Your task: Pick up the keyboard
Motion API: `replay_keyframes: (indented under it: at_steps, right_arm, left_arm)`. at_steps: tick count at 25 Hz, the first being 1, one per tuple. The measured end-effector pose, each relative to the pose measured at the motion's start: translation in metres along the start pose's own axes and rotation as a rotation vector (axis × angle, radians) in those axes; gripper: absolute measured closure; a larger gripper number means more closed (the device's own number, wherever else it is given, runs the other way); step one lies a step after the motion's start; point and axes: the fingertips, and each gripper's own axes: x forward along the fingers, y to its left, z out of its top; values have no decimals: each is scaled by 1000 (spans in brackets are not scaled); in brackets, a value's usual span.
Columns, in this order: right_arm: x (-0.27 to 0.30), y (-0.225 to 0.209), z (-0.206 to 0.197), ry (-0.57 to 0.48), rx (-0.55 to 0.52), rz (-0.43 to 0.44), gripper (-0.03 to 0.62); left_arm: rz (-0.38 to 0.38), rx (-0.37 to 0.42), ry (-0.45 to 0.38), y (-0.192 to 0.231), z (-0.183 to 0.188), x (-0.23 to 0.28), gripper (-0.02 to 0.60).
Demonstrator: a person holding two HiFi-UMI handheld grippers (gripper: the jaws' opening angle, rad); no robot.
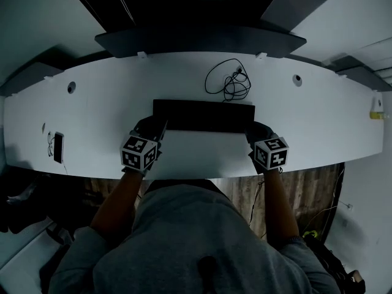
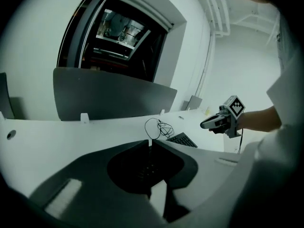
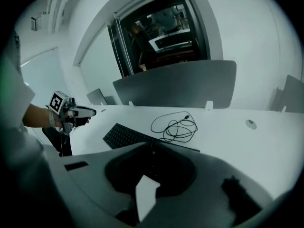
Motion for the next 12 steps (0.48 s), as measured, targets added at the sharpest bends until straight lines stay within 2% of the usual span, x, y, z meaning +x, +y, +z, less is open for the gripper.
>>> replay_keyframes:
  at_steps: [2, 4, 12]
  right_arm:
    - [10, -10, -7, 30, 15, -15, 565]
    - [18, -20, -12, 47, 38, -26, 523]
    - [39, -61, -24, 101, 102, -88, 494]
  left_arm:
    - [17, -29, 16, 16, -10, 8, 545]
    - [39, -44, 44, 30, -19, 16, 534]
    - [115, -101, 143, 78, -50, 44, 486]
